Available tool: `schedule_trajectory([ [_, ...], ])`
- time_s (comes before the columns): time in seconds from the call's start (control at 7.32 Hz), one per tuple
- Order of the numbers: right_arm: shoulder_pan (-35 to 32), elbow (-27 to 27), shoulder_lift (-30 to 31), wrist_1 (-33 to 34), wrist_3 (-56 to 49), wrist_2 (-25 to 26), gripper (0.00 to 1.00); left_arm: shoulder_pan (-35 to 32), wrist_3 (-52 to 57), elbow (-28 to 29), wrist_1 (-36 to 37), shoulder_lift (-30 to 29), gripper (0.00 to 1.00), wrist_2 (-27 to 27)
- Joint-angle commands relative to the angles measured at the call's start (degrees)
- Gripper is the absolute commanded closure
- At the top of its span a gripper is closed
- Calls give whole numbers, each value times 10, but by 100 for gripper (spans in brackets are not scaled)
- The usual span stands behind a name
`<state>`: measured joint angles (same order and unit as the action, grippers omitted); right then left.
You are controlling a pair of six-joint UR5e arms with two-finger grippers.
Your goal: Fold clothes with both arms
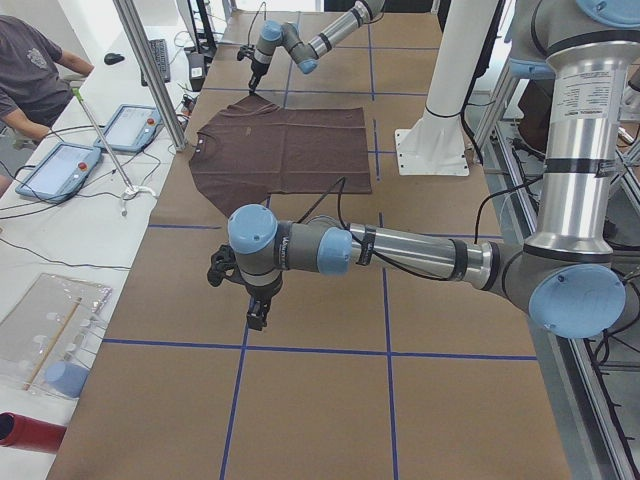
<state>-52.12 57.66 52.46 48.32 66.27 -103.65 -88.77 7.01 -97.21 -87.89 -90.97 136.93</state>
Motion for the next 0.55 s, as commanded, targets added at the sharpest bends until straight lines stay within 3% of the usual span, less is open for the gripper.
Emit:
schedule_trajectory([
  [0.0,0,16,-11,0,16,-5,100,0,0,-1,1,0,0,1],
  [0.27,15,35,-39,4,73,-8,100,-1,0,-4,1,1,0,0],
  [0.41,49,35,-77,40,145,3,100,-1,0,-6,1,1,0,0],
])
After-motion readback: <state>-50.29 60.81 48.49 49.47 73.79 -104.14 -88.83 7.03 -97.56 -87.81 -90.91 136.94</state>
